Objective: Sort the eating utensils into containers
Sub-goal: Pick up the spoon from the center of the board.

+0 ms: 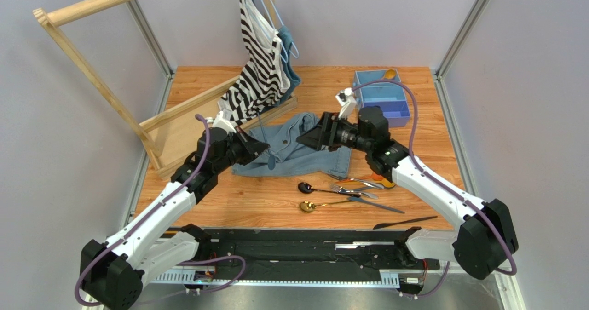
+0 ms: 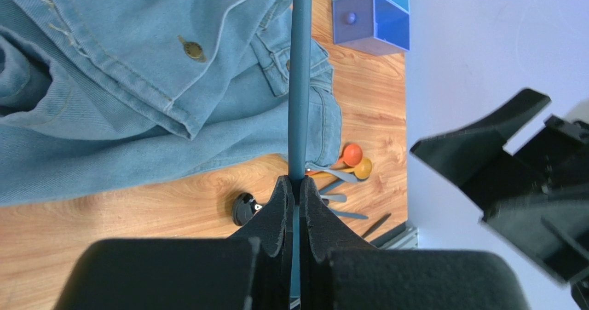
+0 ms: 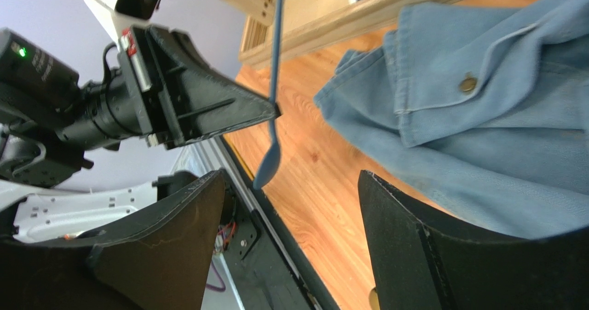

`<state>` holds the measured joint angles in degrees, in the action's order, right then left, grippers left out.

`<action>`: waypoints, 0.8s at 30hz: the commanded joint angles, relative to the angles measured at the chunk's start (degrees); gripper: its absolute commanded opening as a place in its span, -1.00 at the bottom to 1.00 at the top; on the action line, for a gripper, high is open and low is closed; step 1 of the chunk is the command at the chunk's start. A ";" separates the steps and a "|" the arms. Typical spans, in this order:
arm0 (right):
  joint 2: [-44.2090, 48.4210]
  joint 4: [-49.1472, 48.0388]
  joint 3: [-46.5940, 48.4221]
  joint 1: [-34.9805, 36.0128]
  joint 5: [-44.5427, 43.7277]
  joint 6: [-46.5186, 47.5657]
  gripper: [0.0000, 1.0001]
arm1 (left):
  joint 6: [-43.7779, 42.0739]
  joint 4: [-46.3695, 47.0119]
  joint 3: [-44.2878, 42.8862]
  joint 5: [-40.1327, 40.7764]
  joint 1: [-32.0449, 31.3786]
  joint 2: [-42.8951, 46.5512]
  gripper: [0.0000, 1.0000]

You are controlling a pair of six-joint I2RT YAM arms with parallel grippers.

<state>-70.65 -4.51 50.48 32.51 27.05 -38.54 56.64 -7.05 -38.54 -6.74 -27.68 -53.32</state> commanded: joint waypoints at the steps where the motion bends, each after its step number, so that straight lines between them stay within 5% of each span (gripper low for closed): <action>1: -1.76 6.34 6.20 5.62 -5.42 4.97 0.48 | 2.86 -0.51 -1.53 2.44 0.52 0.06 -1.00; 21: -18.64 15.32 18.42 17.41 -16.15 7.69 0.22 | 3.48 -3.67 -3.38 3.75 0.52 -0.65 -1.00; 24: -20.31 15.15 19.04 17.50 -14.49 7.61 -0.13 | 3.47 -4.20 -3.99 4.19 0.52 -0.47 -1.00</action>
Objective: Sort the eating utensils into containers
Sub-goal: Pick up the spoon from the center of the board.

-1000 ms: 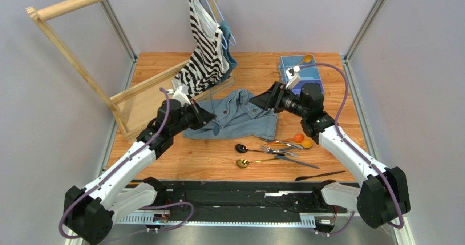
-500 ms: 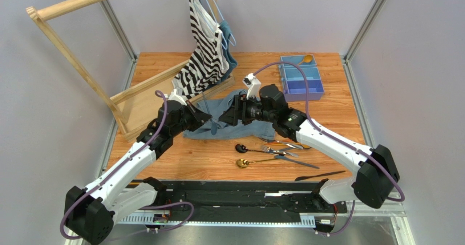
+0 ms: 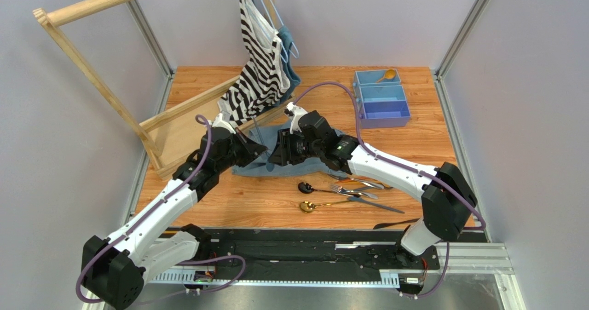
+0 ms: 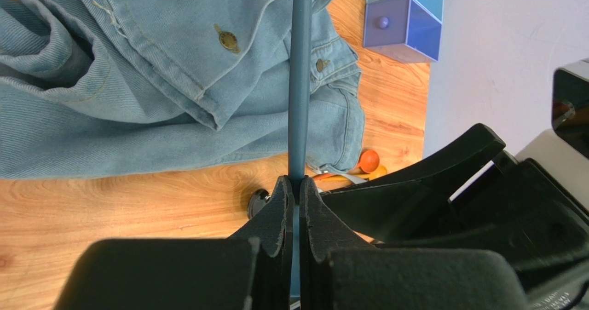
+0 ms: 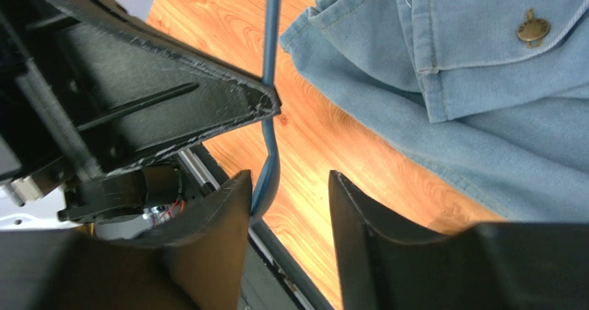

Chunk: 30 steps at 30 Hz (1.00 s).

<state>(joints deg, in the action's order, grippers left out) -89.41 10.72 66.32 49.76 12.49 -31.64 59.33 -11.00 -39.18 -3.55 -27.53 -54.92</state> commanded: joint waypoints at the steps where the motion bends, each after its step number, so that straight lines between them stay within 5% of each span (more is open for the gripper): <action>1: -2.00 0.00 3.46 0.25 0.16 0.70 -0.24 | 0.79 -0.42 -3.36 1.09 0.37 1.21 -1.00; 6: -2.88 -0.62 3.54 0.78 -0.01 1.05 -0.56 | 0.96 -1.03 -3.63 2.14 0.37 1.92 -1.00; 9: -2.97 -0.35 3.46 0.78 -0.10 1.75 -1.00 | 0.88 -1.38 -3.71 2.76 0.37 2.62 -1.00; 17: -1.91 0.09 3.28 0.52 1.73 5.44 -1.00 | -2.63 -2.44 -3.71 1.63 0.37 3.59 -0.93; 23: -2.97 -4.21 1.35 -2.03 9.47 5.62 -1.00 | -7.91 -4.02 -4.59 -0.84 0.37 3.23 -0.27; 24: -3.05 -4.91 1.18 -2.21 10.96 6.14 -1.00 | -8.26 -4.11 -4.42 -0.93 0.37 3.32 0.06; 27: -3.23 -3.18 1.61 -2.30 12.55 8.68 -1.00 | -9.58 -4.90 -3.98 -0.41 0.37 4.20 0.58; 30: -2.97 -0.98 2.40 -2.47 15.45 11.93 -1.00 | -10.99 -5.17 -3.36 0.30 0.37 5.61 0.71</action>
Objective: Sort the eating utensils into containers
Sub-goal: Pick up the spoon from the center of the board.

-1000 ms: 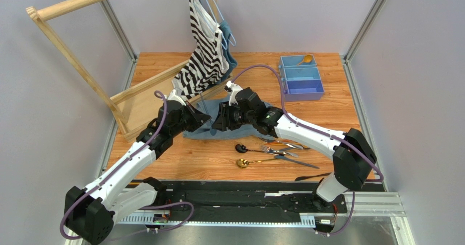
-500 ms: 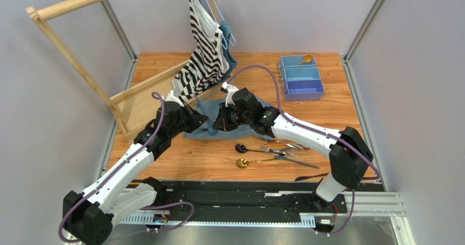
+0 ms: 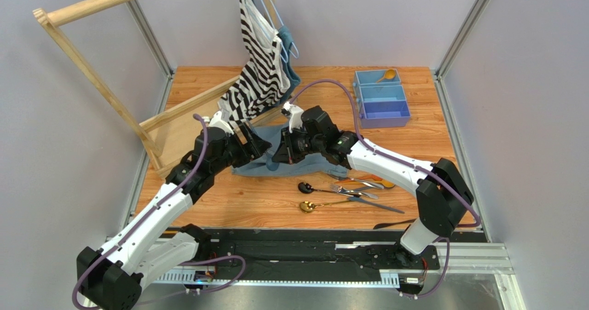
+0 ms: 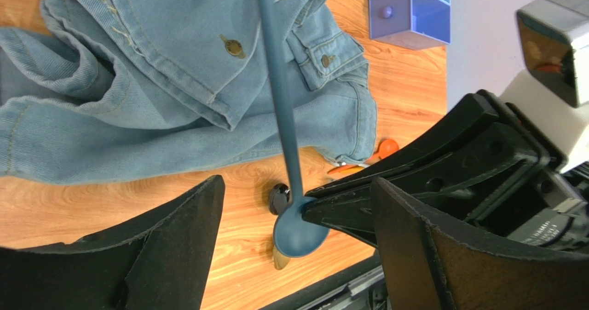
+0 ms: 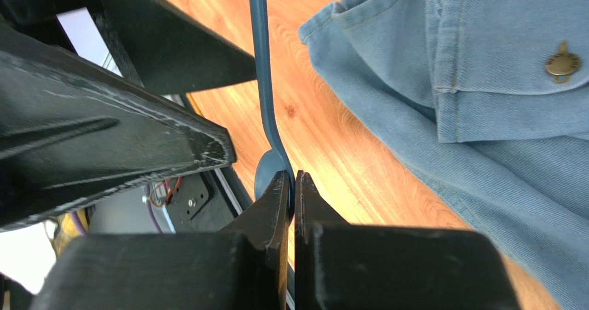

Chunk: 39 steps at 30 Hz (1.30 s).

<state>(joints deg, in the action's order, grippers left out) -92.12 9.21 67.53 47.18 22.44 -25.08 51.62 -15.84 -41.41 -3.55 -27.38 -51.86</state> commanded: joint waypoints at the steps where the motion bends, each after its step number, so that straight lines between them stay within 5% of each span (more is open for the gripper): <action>1: -0.26 0.72 1.12 0.11 6.47 6.26 -1.00 | -3.97 -0.42 -1.04 0.73 0.30 3.33 0.71; 10: -0.52 3.97 2.43 0.19 15.27 10.40 -1.00 | -4.42 -1.65 -0.95 3.46 0.57 4.48 0.37; 13: -0.26 4.50 2.43 0.11 16.06 10.75 -1.00 | -4.42 -1.92 -0.87 3.46 0.66 4.13 -0.24; 14: -0.17 4.59 2.35 0.11 15.97 11.02 -1.00 | -4.33 -2.01 -0.87 3.46 0.66 4.13 -0.69; 16: 0.18 4.85 1.82 0.11 15.28 11.28 -1.00 | -4.15 -2.09 -0.78 3.46 0.66 4.04 -0.98; 23: 1.23 2.75 0.42 -1.21 10.80 7.51 -0.86 | -3.10 -2.53 -0.52 3.46 0.74 3.78 -1.00; 29: 11.05 -16.66 -11.87 -8.50 10.54 -8.04 0.23 | 2.16 0.10 1.93 5.66 0.92 3.52 -1.00; 32: 16.68 -21.59 -17.33 -9.30 4.31 -10.60 0.52 | 10.50 5.53 5.44 5.93 1.27 3.69 -1.00; 39: 23.65 -25.21 -23.14 -9.38 -0.99 -15.61 0.82 | 30.36 18.11 12.75 10.40 1.27 5.88 -1.00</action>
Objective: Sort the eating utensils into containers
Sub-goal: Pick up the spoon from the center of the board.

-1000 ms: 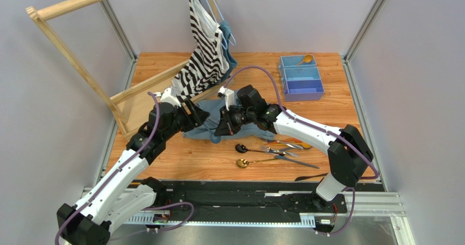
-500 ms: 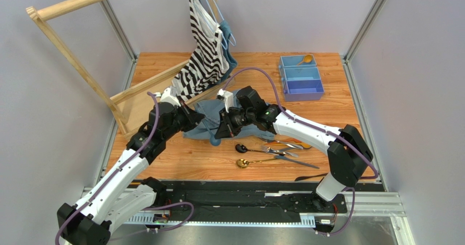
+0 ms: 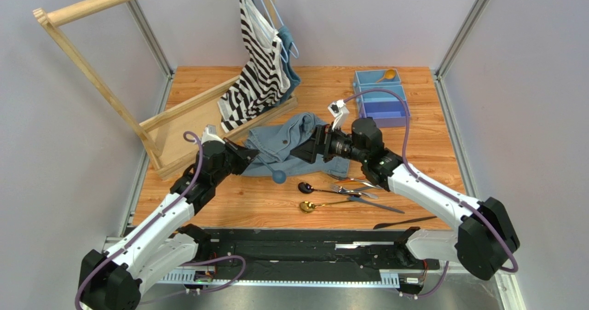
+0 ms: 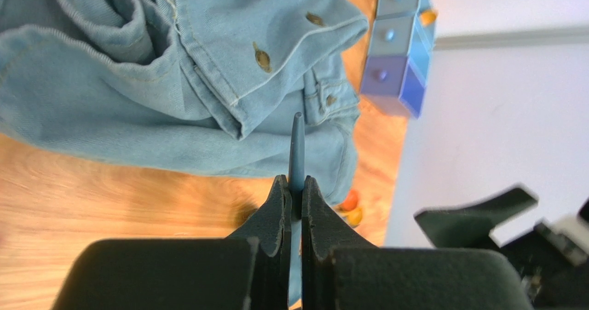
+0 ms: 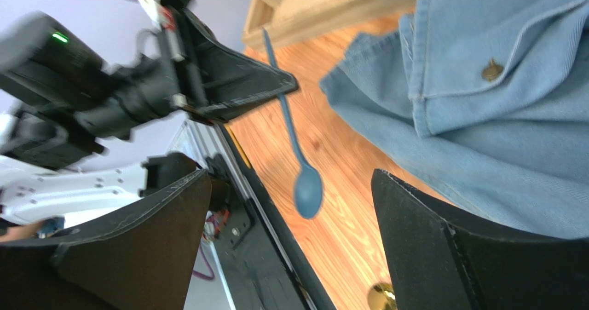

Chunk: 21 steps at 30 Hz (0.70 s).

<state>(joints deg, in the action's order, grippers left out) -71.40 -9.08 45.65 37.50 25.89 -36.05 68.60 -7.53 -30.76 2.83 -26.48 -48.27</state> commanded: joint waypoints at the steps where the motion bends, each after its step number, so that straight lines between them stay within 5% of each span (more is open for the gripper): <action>1: 3.19 -6.65 -1.26 0.30 -4.44 -4.55 0.82 | 14.97 10.08 2.63 6.72 0.38 3.09 -1.00; 10: 2.05 -10.42 -2.58 0.56 -3.57 -7.63 0.79 | 18.94 9.28 0.71 11.76 0.38 5.91 -1.00; 21: -4.62 -12.19 0.84 3.02 0.13 -8.06 0.37 | 20.17 15.44 0.88 10.09 0.38 1.69 -1.00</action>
<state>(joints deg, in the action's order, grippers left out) -73.60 -18.59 43.46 40.10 24.27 -43.70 87.57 3.18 -27.86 12.95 -26.46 -46.85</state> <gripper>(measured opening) 0.709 0.030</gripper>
